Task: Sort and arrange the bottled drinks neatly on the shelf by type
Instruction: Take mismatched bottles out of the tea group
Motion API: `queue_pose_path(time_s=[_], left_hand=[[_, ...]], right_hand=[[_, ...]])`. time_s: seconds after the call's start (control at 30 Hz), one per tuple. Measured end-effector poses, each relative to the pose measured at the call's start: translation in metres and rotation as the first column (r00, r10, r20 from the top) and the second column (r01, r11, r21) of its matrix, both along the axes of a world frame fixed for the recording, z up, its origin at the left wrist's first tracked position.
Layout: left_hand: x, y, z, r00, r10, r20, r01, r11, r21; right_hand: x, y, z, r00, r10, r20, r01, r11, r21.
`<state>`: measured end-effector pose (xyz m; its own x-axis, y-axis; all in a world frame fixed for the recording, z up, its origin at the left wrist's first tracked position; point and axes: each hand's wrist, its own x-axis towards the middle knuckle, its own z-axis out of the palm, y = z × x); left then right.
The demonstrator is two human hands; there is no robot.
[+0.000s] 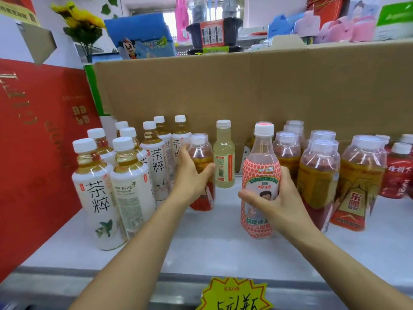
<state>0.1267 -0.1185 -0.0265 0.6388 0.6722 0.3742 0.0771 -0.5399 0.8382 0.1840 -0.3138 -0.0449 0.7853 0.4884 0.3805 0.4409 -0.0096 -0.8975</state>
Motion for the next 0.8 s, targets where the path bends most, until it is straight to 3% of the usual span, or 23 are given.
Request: queue_pose_path(time_s=[0.2,0.4,0.8], left_hand=[[-0.055,-0.033,-0.016,0.990,-0.112,0.085,0.109,0.993,0.040],[-0.070,-0.041,-0.030,0.992,-0.125,0.033,0.126,0.991,-0.043],[-0.088,-0.079,-0.008,0.927,-0.283,0.247,0.297,0.955,-0.020]], right_hand=[[0.002,-0.005,-0.012,1.000,0.026,-0.009,-0.026,0.999,-0.028],[-0.007,-0.009,-0.015,0.999,-0.003,-0.037,0.001,0.998,-0.061],[-0.061,-0.059,0.001,0.989,-0.145,-0.017,0.146,0.980,0.134]])
